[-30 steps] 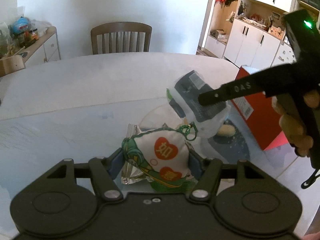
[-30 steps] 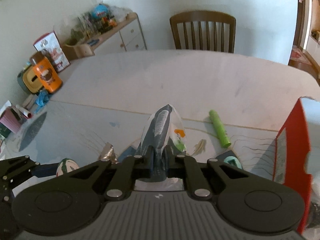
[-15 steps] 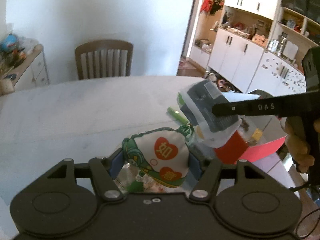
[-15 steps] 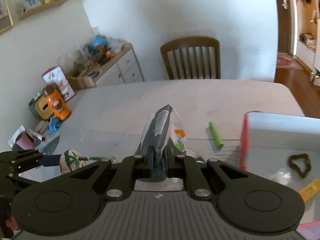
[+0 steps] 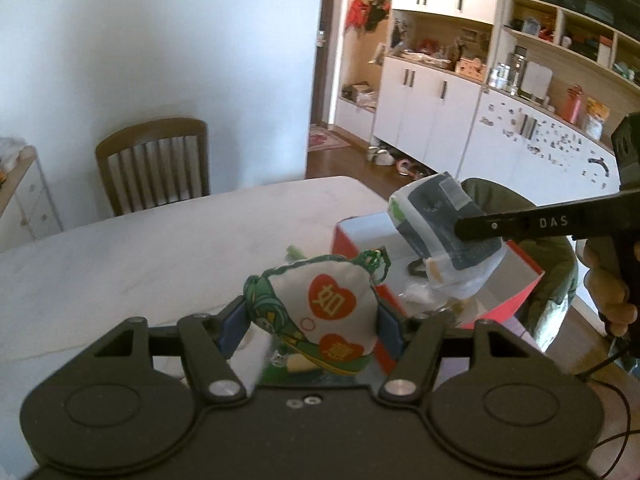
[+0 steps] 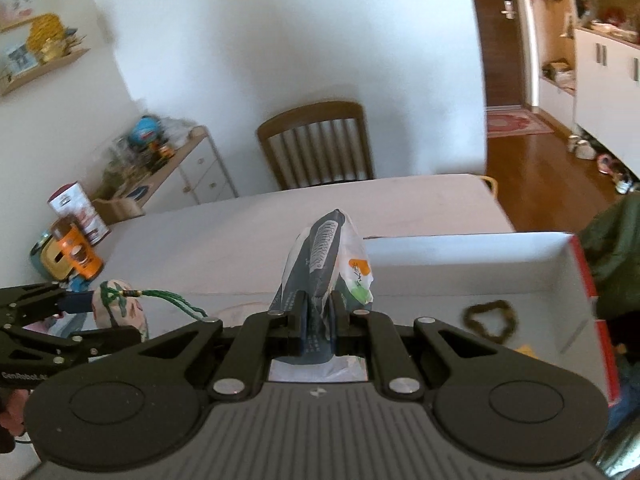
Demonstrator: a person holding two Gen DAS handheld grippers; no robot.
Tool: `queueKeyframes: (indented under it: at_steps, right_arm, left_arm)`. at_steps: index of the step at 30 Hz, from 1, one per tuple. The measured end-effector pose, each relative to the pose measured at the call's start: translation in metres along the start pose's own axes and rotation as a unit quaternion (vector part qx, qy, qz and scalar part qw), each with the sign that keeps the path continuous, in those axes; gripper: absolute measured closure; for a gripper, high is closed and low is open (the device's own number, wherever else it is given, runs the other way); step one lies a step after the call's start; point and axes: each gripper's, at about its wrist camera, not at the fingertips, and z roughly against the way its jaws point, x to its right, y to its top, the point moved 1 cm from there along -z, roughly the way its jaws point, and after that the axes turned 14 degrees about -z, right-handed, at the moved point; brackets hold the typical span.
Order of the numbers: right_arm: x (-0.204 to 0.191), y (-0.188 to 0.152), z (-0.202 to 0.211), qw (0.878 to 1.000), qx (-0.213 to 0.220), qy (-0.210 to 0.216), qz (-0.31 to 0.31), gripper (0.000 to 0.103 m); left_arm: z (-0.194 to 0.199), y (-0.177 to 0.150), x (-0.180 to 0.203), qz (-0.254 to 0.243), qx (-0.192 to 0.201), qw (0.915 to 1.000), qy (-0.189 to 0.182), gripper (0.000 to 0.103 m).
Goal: Organize objects
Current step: 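Carry the grey bag and heart-print pouch with both grippers into the shoebox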
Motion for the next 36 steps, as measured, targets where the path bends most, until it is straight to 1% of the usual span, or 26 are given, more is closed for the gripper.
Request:
queueKeyframes:
  at_steps: [8, 18, 25, 36]
  right_arm:
    - [0.050, 0.010, 0.012, 0.999, 0.007, -0.030, -0.014, 0.093]
    - [0.106, 0.021, 0.018, 0.999, 0.005, -0.048, -0.025, 0.093]
    - [0.132, 0.024, 0.015, 0.998, -0.004, -0.056, -0.022, 0.093]
    - [0.155, 0.016, -0.008, 0.997, -0.033, -0.065, -0.015, 0.093]
  left_arm:
    - [-0.040, 0.031, 0.036, -0.015, -0.006, 0.9997, -0.019, 0.038]
    - [-0.086, 0.063, 0.077, -0.027, -0.017, 0.9988, -0.038, 0.037]
    - [-0.126, 0.079, 0.097, -0.028, -0.037, 0.9982, -0.037, 0.037]
    - [-0.189, 0.091, 0.122, -0.037, -0.079, 0.9958, -0.024, 0.037]
